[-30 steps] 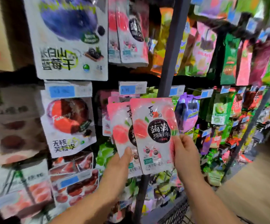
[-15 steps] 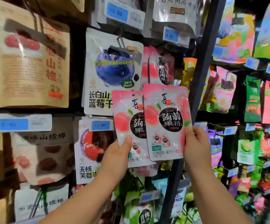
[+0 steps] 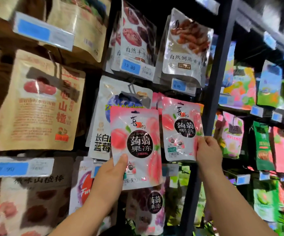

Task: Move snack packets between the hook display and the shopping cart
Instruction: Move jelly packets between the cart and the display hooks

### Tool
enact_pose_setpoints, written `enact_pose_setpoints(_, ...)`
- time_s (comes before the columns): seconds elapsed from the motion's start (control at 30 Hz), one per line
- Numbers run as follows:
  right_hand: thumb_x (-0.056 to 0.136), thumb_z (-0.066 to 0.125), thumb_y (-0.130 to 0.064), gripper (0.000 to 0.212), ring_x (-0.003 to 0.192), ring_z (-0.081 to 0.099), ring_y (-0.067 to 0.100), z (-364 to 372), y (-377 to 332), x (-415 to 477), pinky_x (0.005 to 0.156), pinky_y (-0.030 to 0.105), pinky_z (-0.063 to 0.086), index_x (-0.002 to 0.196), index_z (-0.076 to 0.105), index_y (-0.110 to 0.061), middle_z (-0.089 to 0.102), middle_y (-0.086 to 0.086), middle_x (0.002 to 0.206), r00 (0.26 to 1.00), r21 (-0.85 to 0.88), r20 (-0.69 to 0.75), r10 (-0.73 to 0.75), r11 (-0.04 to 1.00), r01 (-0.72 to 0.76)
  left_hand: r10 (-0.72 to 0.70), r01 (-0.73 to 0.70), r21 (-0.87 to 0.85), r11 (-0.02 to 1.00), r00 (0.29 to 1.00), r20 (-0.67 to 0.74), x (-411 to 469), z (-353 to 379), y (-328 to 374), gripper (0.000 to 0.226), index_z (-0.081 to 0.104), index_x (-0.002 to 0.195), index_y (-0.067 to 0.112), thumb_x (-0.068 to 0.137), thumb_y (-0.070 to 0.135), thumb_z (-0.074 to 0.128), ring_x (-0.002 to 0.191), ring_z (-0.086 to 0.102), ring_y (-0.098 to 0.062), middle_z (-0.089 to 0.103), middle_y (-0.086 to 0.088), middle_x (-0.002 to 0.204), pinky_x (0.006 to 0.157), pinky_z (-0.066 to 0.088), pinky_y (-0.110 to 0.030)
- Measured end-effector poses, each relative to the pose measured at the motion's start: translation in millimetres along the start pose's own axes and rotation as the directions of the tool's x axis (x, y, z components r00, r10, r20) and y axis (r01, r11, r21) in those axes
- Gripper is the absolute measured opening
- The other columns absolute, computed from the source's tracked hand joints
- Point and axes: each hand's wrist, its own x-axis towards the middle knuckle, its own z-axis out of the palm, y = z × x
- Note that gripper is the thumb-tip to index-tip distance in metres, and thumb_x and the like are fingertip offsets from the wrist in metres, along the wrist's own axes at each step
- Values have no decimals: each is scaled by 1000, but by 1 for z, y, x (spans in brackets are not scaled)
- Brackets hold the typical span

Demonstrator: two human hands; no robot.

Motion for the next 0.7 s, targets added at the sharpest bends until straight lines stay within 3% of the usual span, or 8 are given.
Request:
enact_pose_setpoints(0.07,99,48,-26,29,77,51,23,5,-2,9,72,37,42,72,54,-17,55,1,74,1000,-21,-5,-23,1000,23,-4,4,-17,1000,1000,-6,2,-2,2,24,59,81,34,99,31,44,67,51,19,57,26,79,57,36,-1)
enact_pose_setpoints(0.13,100,46,-26,27,79,53,23,10,-5,15,74,37,43,75,55,-18,56,0,77,1000,-46,-2,-27,999,27,1,-1,-20,1000,1000,-20,4,-4,4,24,62,82,31,98,32,45,75,52,14,58,24,80,63,40,-9)
enact_pose_setpoints(0.23,100,44,-26,26,82,54,26,16,-6,25,76,39,43,83,57,-14,57,1,79,1000,-91,-8,-27,996,26,14,-15,-28,999,999,-29,9,-6,6,29,64,76,24,99,29,46,67,57,13,64,20,69,53,35,-1)
enact_pose_setpoints(0.33,101,43,-27,27,82,54,28,21,-7,30,77,42,44,85,57,-11,57,2,77,999,-123,-14,-37,992,35,17,-17,-4,1000,999,-42,14,-6,9,36,61,68,18,98,29,46,58,54,14,64,21,56,50,33,-3)
enact_pose_setpoints(0.47,102,39,-25,31,68,44,23,24,-8,36,54,32,30,80,52,-7,50,4,71,999,-190,-5,-46,981,44,29,-30,-11,999,999,-45,19,-2,10,26,63,78,31,98,31,46,82,50,11,63,20,83,70,37,-19)
enact_pose_setpoints(0.57,102,39,-24,32,66,43,22,25,-6,40,54,32,28,81,53,-5,50,5,71,999,-193,-9,-40,981,38,38,-38,-23,999,998,-41,22,2,11,23,60,80,40,98,31,47,87,49,12,60,26,87,81,33,-24)
enact_pose_setpoints(0.7,101,40,-23,33,66,42,20,23,-6,41,55,32,29,71,47,-12,47,2,70,998,-150,-2,-62,987,61,22,-24,-43,999,999,-38,28,6,8,24,64,80,35,98,28,49,91,53,9,64,22,88,80,35,-25)
